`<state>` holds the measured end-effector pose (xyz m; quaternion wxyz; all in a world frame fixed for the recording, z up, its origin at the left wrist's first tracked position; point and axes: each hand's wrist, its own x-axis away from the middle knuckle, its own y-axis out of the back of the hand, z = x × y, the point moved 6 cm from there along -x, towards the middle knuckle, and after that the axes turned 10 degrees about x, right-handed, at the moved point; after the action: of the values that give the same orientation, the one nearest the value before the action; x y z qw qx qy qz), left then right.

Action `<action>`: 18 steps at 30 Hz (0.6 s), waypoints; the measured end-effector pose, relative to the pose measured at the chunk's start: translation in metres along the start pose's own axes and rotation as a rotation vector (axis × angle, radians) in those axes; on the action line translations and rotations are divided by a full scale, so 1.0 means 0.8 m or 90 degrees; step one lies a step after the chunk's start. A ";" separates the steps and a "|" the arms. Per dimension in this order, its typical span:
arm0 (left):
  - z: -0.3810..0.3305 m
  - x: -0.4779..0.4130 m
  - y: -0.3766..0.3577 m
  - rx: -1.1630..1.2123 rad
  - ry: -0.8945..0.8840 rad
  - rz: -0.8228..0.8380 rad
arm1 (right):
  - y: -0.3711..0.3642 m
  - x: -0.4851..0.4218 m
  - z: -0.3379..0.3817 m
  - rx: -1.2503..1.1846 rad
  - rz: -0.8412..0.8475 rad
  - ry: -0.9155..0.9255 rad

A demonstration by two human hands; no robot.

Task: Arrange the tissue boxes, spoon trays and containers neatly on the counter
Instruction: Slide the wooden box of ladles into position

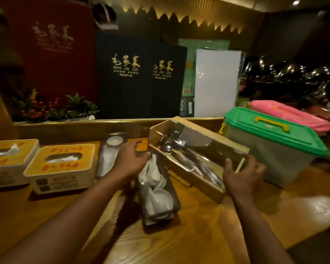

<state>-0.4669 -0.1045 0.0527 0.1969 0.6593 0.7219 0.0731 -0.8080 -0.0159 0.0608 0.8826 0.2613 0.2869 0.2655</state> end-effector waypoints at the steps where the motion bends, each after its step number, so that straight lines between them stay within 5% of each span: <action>1: -0.005 -0.009 -0.019 0.036 0.025 -0.006 | -0.002 -0.018 -0.024 -0.037 0.042 -0.039; 7: -0.013 -0.076 -0.093 0.143 0.096 -0.080 | -0.040 -0.051 -0.085 -0.200 0.376 -0.090; 18: 0.030 -0.105 -0.137 0.158 0.180 -0.117 | -0.081 -0.090 -0.105 -0.144 0.425 -0.001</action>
<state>-0.5543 -0.2036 0.0064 0.0167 0.5931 0.8029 0.0576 -0.8911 -0.0812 -0.0112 0.7709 0.2415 0.1538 0.5689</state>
